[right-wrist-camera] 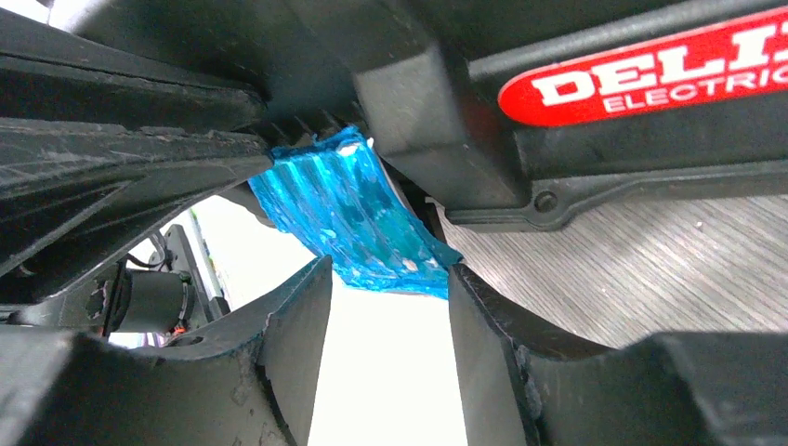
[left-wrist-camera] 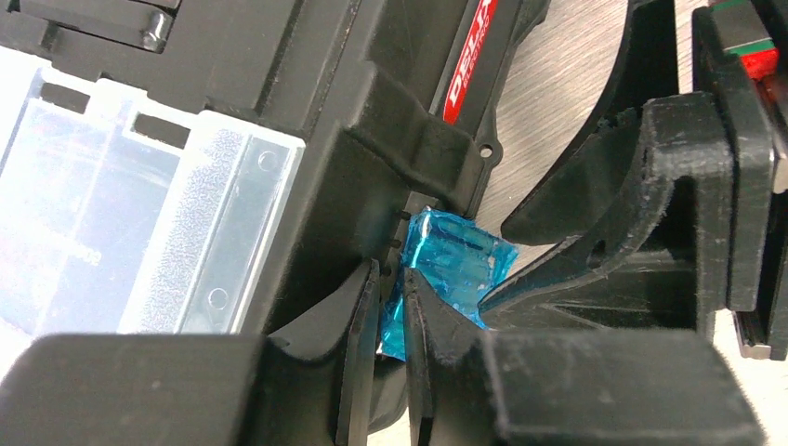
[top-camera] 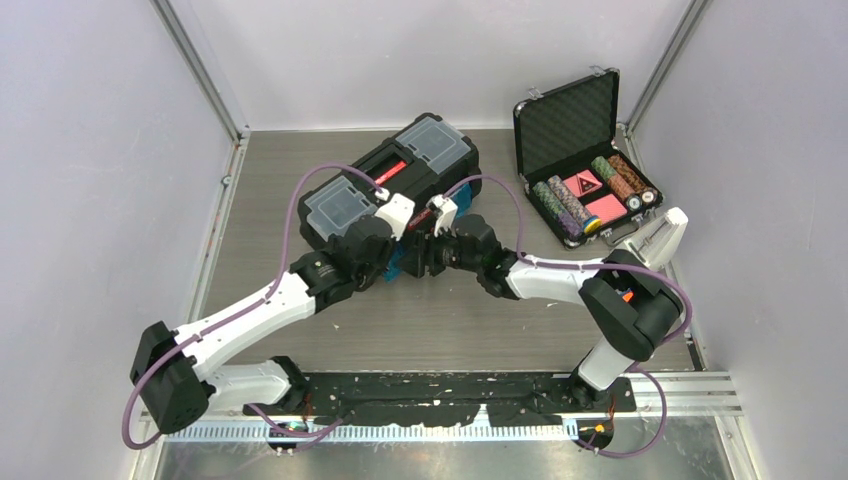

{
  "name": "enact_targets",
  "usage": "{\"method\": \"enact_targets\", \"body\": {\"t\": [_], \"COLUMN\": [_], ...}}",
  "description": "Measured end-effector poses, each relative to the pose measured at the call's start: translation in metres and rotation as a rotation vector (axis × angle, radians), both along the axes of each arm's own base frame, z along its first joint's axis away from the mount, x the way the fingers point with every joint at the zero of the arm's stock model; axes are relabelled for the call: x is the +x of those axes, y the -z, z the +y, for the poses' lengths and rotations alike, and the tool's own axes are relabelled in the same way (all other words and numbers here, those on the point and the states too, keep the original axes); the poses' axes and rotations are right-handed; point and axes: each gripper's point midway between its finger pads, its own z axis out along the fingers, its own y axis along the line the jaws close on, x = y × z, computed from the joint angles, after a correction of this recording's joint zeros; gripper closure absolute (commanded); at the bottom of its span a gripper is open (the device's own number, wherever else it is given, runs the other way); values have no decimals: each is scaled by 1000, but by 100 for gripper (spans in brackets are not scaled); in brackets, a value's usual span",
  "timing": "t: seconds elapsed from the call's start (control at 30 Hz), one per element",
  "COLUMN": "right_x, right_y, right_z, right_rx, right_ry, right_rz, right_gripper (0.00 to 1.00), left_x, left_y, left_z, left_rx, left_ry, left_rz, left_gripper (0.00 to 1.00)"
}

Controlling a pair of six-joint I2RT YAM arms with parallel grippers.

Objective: Pack the tool kit

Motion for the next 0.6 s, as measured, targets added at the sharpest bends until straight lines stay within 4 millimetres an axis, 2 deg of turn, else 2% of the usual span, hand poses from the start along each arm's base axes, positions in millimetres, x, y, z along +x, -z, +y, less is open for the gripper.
{"method": "enact_targets", "body": {"t": [0.17,0.23,0.33,0.4,0.43,0.5,0.53,0.57,0.6], "right_x": [1,2,4,4,3,0,0,-2,-3], "right_y": [5,6,7,8,8,4,1,-4,-7], "right_z": [-3,-4,-5,-8,-10,-14,-16,-17,-17], "right_rx": [-6,-8,-19,-37,-46,-62,-66,-70,-74], "right_ry": [20,26,31,28,26,22,22,21,17], "right_rz": [6,4,-11,-27,-37,-68,-88,-114,-135], "right_gripper": [45,45,45,45,45,45,45,45,45], "left_x": [0,0,-3,-8,-9,-12,-11,-7,-3], "left_y": [9,12,14,9,2,-25,-41,-68,-87], "left_z": [-1,-2,-1,1,2,1,2,8,15], "left_rx": [5,5,3,-3,-11,-49,-73,-107,-133], "left_ry": [-8,-12,-18,-13,-9,11,6,-6,-26], "left_rz": [23,33,51,65,61,29,1,-52,-92], "left_gripper": [81,78,67,54,47,38,32,25,18]}}
